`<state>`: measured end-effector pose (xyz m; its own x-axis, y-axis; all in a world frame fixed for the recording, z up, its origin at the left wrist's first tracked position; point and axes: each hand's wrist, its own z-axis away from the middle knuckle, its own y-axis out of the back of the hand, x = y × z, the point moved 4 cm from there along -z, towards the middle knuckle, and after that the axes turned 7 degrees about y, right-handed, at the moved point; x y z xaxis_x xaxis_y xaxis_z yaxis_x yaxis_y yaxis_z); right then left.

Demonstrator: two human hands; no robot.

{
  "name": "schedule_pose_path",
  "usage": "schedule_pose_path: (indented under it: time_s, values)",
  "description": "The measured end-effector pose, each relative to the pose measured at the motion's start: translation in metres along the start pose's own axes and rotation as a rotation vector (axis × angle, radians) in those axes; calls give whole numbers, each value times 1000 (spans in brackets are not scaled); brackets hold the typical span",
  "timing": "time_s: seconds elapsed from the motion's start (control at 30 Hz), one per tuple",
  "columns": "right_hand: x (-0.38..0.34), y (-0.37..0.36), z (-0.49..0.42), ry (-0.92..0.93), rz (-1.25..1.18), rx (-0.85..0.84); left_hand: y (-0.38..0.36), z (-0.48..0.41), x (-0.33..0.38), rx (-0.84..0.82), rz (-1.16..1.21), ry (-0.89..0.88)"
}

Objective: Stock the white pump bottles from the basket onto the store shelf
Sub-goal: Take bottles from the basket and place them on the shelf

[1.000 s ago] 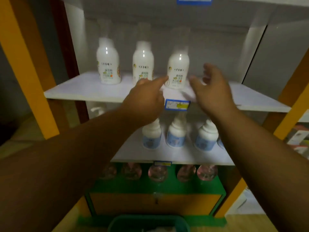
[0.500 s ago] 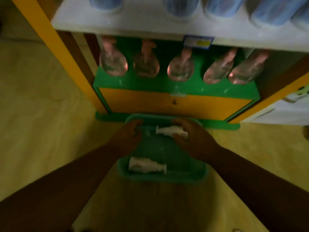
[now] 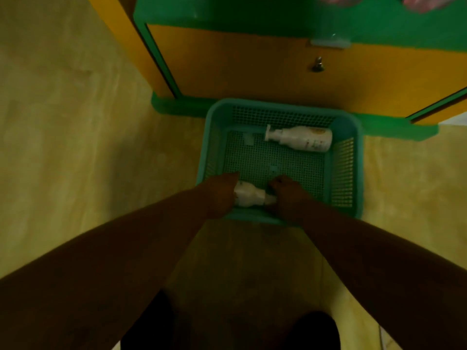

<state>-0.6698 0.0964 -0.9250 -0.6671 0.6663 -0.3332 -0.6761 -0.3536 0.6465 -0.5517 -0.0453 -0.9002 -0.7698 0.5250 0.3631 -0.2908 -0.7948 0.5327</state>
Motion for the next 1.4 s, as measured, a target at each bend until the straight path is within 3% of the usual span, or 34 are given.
schedule_pose_path:
  time_s: [0.17,0.37,0.53,0.67,0.8,0.9,0.97,1.07,1.17,1.4]
  values:
    - [0,-1,-7,72,48,52,-7,-12,-14,-52,-32,0]
    - [-1,20,-10,110,-16,-175,12,-6,-2,33,-77,-76]
    - [-9,80,30,129,32,-255,42,20,15,-7,29,-139]
    - [-17,159,101,95,-50,-214,74,59,52,35,32,-298]
    - [-37,263,193,110,-232,41,130,111,111,222,112,-492]
    - [-54,329,259,213,-431,440,184,169,155,428,252,-614]
    - [-64,353,298,330,-735,662,214,211,180,511,354,-691]
    - [-84,367,332,510,-1110,719,243,266,212,546,522,-808]
    - [-101,376,349,519,-1157,808,261,302,240,474,694,-865]
    - [-140,400,393,588,-899,994,291,350,296,340,899,-980]
